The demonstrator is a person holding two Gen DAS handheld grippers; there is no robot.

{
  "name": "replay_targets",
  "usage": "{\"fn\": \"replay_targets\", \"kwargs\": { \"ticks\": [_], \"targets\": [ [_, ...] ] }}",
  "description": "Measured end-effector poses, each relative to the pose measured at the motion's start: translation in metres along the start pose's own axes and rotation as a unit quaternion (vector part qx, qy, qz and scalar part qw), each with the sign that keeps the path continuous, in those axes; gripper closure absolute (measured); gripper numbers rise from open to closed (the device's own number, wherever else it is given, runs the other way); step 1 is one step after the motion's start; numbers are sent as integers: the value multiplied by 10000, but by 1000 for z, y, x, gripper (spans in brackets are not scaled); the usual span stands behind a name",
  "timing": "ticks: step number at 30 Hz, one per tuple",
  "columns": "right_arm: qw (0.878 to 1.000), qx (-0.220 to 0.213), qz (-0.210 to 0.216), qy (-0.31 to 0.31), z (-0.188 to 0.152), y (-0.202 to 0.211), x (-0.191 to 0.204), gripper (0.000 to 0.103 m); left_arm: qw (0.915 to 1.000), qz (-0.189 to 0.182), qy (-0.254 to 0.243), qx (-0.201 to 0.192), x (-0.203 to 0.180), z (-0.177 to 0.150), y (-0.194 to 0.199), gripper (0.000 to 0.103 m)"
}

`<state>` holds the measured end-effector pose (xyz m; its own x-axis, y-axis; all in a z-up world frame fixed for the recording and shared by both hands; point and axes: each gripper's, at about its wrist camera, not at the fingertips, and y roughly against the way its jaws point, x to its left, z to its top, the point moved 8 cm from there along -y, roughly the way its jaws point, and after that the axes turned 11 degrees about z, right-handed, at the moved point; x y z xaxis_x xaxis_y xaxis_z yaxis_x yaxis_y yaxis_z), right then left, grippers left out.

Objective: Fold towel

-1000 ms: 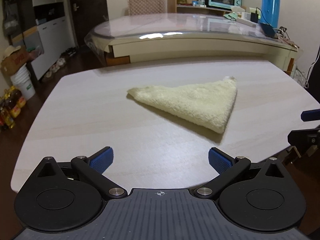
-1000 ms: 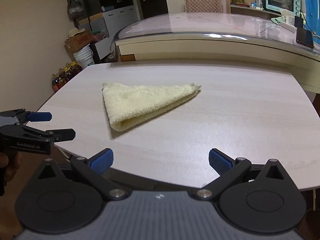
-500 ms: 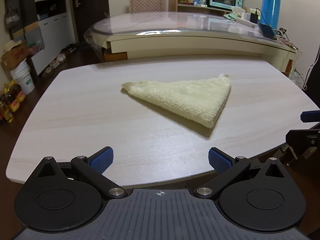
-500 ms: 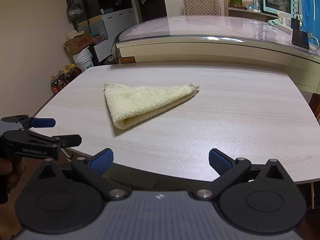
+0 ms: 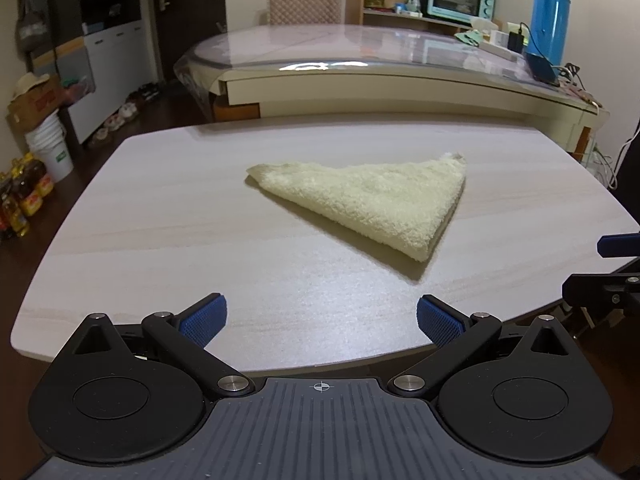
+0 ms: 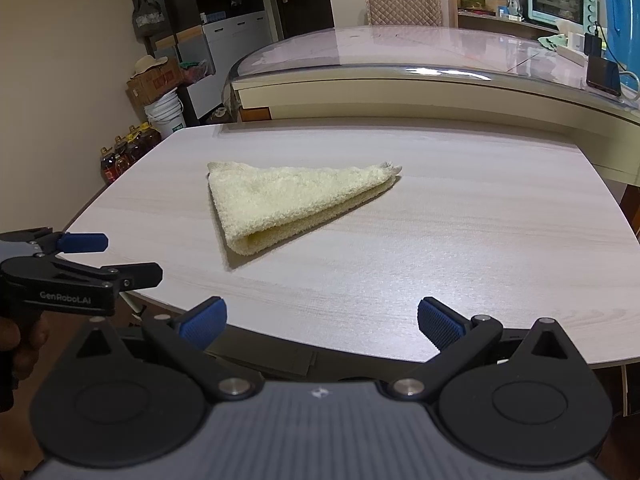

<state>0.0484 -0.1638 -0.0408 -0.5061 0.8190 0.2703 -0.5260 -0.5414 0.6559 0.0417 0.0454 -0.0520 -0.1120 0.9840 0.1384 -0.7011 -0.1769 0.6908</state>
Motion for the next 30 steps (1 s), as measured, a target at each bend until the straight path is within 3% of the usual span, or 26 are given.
{"fn": "replay_targets", "kwargs": {
  "ticks": [9, 17, 18, 20, 25, 30],
  "targets": [
    [10000, -38, 36, 13, 5, -5, -3, 0, 10000, -15, -14, 13, -1, 0, -2, 0],
    [9977, -381, 322, 460, 58, -21, -22, 3, 9999, 66, 96, -55, 22, 13, -12, 0],
    [9975, -371, 350, 488, 65, -27, -26, 5, 9999, 85, 98, -58, 25, 15, -16, 0],
    [9971, -332, 373, 569, 79, -43, -35, 23, 9999, 123, 104, -62, 31, 19, -22, 0],
    [9965, -72, 295, 774, 103, -84, -55, 47, 9998, 96, 148, -68, 41, 29, -37, 0],
    [9957, 198, 213, 880, 114, -116, -75, 60, 9999, -72, 123, -88, 45, 38, -50, 0]
  ]
}}
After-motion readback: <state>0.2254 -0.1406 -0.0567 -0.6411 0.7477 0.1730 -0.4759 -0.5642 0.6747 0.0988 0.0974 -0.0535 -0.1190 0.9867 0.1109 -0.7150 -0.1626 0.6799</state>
